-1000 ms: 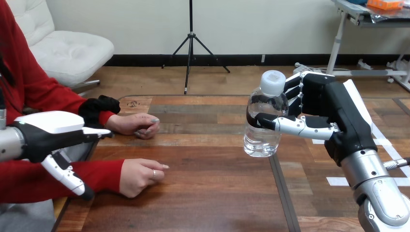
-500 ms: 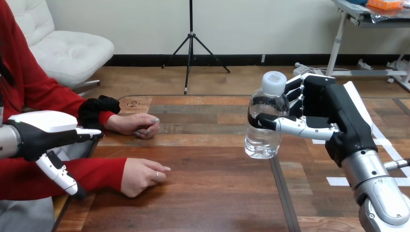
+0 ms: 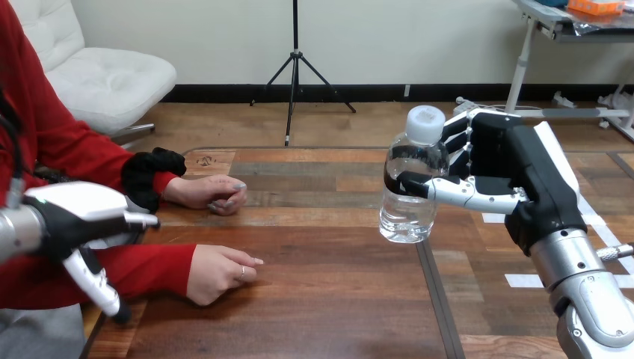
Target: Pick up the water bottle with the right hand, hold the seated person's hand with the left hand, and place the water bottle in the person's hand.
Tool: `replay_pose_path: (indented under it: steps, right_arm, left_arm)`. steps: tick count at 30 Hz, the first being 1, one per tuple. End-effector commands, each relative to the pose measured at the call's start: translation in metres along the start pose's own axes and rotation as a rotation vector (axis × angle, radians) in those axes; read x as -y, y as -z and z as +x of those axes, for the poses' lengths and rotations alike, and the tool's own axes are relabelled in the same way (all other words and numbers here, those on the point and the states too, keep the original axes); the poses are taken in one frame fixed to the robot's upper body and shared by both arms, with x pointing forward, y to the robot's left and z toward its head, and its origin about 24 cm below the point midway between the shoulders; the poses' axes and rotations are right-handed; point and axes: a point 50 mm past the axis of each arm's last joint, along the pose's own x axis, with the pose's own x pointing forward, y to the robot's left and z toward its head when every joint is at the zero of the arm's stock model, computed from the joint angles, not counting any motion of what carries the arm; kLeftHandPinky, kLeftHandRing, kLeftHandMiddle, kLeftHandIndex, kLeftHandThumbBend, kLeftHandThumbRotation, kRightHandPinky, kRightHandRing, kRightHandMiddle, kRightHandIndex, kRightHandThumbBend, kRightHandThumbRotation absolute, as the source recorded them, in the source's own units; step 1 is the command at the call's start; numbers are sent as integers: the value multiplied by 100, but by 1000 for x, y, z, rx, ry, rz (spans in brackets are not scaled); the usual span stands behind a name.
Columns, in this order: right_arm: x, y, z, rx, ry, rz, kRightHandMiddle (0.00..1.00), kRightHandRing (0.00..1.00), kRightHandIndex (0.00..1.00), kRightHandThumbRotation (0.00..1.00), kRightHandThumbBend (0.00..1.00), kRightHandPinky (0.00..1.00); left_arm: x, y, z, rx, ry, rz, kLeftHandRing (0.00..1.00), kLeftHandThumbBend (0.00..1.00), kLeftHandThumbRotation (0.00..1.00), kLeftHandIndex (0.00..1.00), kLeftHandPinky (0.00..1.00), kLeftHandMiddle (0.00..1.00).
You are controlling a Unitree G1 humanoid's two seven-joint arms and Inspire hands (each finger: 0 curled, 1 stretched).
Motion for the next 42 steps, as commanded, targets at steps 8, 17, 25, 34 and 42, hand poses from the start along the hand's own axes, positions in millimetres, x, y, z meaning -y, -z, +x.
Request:
replay_pose_path:
  steps: [8, 17, 25, 34, 42]
  right_arm:
    - [10, -39, 7, 144, 46, -18, 34, 23, 41, 0, 80, 18]
    - [13, -42, 5, 149, 49, -45, 33, 23, 42, 0, 81, 17]
    - [13, -46, 4, 154, 48, -42, 33, 23, 42, 0, 81, 17]
    - [14, -49, 4, 158, 44, -28, 33, 23, 42, 0, 80, 17]
    - [14, -50, 3, 163, 37, -25, 33, 23, 41, 0, 79, 17]
  left_arm:
    - [-15, -17, 24, -10, -88, 49, 87, 100, 55, 96, 81, 92]
    - [-9, -27, 35, -3, -140, 10, 84, 100, 50, 94, 78, 89]
    - [-4, -32, 40, -7, -179, -55, 78, 100, 49, 90, 71, 84]
    - [-2, -36, 45, -20, -203, -126, 72, 100, 47, 86, 65, 78]
    - [1, -40, 50, -34, -211, -136, 66, 99, 43, 79, 60, 73]
